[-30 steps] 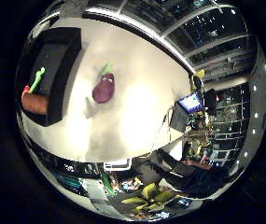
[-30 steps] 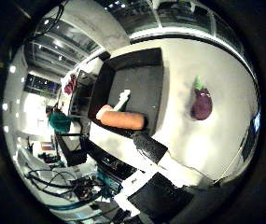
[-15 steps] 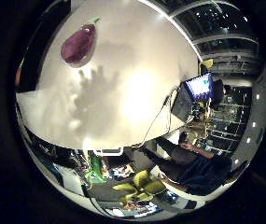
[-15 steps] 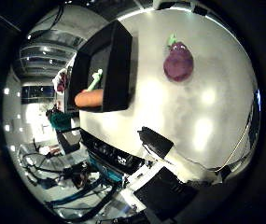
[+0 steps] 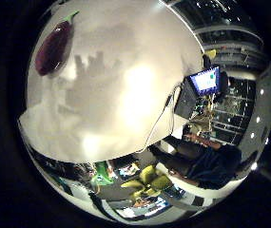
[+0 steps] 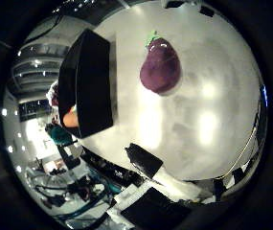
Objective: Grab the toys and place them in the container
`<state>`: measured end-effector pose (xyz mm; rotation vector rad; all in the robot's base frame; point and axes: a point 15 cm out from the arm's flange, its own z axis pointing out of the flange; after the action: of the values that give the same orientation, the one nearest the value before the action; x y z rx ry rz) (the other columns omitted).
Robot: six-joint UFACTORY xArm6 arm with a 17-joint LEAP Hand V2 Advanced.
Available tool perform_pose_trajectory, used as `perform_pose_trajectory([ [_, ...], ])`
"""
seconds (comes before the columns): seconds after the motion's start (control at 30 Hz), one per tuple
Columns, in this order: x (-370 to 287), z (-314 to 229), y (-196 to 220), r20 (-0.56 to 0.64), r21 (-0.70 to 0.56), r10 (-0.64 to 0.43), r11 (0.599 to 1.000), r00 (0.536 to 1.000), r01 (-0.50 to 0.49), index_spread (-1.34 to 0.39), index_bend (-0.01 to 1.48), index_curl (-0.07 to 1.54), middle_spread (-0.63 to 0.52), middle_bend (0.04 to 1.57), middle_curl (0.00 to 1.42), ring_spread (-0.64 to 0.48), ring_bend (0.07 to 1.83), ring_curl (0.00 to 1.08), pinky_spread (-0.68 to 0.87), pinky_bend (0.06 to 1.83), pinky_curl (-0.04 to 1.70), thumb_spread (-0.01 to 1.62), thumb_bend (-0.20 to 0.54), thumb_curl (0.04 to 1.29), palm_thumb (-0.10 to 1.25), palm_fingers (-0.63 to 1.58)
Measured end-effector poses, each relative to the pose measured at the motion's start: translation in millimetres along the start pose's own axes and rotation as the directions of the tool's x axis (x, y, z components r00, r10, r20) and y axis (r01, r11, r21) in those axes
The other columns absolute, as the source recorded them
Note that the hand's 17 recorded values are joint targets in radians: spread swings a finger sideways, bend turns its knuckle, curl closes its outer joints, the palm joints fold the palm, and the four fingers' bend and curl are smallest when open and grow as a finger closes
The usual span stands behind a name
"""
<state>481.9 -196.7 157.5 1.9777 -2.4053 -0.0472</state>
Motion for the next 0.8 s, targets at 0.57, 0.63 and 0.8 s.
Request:
perform_pose_trajectory([
  [0.57, -18.2, 83.2, -21.1, 0.195, -0.07, 0.247, 0.969, 0.949, -0.237, -0.09, 0.17, 0.27, 0.27, 0.19, 0.31, 0.28, 0.32, 0.24, 0.45, 0.49, 0.31, 1.0, -0.029, 0.29, 0.43, 0.04],
  [0.63, -24.9, 100.9, -20.8, 0.191, -0.086, 0.248, 0.968, 0.95, -0.235, -0.08, 0.17, 0.28, 0.27, 0.19, 0.3, 0.29, 0.32, 0.24, 0.45, 0.48, 0.31, 1.0, -0.03, 0.28, 0.42, 0.04],
  [0.8, -41.2, 113.9, -26.4, 0.183, -0.079, 0.223, 0.974, 0.957, -0.212, -0.06, 0.2, 0.31, 0.27, 0.18, 0.29, 0.29, 0.28, 0.24, 0.45, 0.46, 0.3, 0.99, -0.028, 0.29, 0.41, 0.06],
])
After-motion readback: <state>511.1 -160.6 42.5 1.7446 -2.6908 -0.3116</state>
